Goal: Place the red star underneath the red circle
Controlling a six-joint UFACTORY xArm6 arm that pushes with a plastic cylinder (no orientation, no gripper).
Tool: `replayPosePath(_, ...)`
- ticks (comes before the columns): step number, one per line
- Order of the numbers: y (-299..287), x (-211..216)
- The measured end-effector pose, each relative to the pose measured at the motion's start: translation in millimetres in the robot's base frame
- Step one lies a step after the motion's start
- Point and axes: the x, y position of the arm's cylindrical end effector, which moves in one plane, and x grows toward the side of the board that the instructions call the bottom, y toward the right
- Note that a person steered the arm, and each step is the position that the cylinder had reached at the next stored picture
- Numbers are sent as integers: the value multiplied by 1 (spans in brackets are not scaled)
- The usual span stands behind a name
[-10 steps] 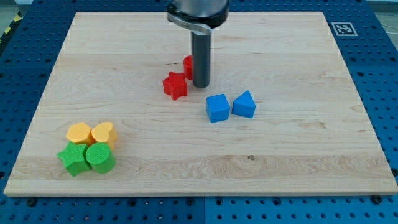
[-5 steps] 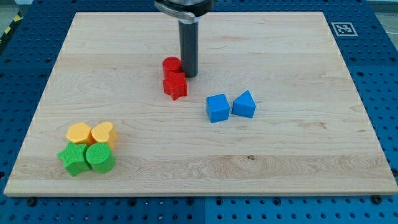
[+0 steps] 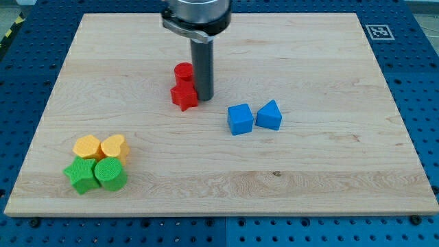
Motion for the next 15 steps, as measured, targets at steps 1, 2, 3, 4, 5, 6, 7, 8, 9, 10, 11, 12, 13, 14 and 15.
replayPosePath(1,-2,-6)
replayPosePath(2,-2,9)
replayPosePath(3,-2,21)
replayPosePath(4,-1,21)
replayPosePath(5,22,22)
replayPosePath(6,21,45)
replayPosePath(7,18,52)
replayPosePath(8,18,52)
replayPosePath(9,11,62)
replayPosePath(10,1,78)
replayPosePath(11,-19,79)
replayPosePath(12,-21,55)
replayPosePath(13,-15,30)
replayPosePath(14,-15,29)
replayPosePath(15,-15,29)
